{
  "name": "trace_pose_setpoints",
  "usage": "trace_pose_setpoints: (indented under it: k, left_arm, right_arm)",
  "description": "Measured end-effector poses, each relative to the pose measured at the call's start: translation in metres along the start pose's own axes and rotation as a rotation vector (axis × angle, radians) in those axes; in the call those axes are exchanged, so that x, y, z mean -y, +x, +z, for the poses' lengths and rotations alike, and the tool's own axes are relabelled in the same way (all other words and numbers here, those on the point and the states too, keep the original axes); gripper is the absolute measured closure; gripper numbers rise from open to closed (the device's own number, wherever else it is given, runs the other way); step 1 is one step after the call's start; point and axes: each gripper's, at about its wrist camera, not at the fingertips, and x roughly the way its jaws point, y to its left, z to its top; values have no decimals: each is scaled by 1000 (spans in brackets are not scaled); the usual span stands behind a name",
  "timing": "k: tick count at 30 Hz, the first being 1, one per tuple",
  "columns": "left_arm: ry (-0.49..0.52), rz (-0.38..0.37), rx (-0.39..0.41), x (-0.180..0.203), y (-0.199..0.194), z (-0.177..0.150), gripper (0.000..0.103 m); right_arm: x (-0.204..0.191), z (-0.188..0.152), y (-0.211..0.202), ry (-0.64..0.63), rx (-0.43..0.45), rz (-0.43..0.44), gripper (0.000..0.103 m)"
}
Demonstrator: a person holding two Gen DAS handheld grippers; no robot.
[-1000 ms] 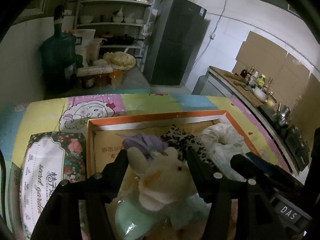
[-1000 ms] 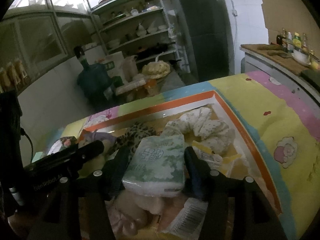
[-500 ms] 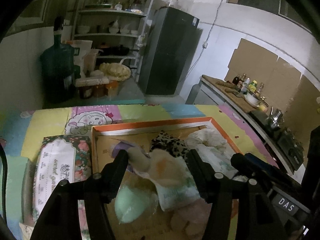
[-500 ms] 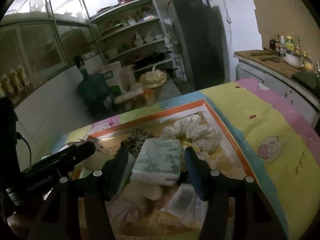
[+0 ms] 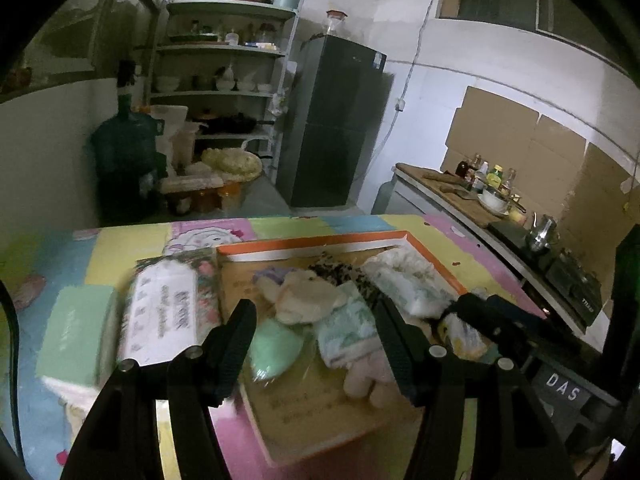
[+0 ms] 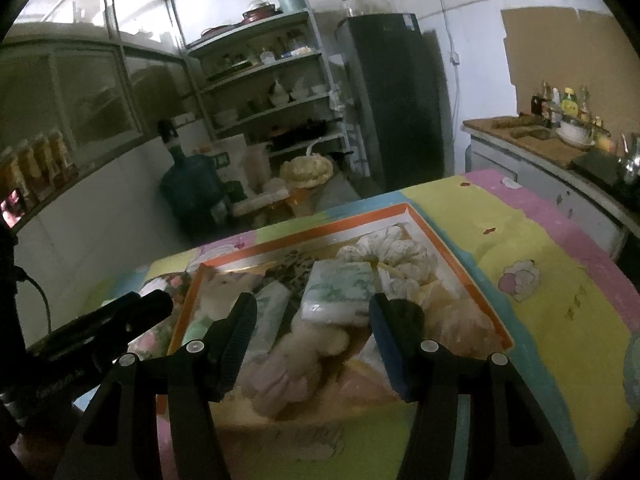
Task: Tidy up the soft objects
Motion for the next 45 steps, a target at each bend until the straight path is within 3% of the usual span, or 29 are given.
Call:
trace_pose_setpoints:
  k: [10, 17, 21, 26, 34, 45]
  left_arm:
    - [34, 156, 111, -6, -63, -27, 41]
    - [10, 261, 148, -17, -101, -45, 41]
    - [1, 272, 161, -22, -118, -55, 41]
    - [-17, 276, 169, -28, -140, -69, 41]
    - [-37, 299, 188, -31, -175, -92, 41]
    - [-27, 306, 215, -31, -213, -119, 41]
  right_arm:
    - [-37, -24, -41, -47, 82, -36, 40]
    - [-67, -45, -72, -111, 130, -46, 36]
    - [-86, -57, -84, -156, 136, -49, 35]
    - [-95, -71, -98, -123, 134, 9, 35]
    - [-113, -95, -130, -111, 188, -35, 35]
    - [-137, -125, -167, -108, 216, -29, 35]
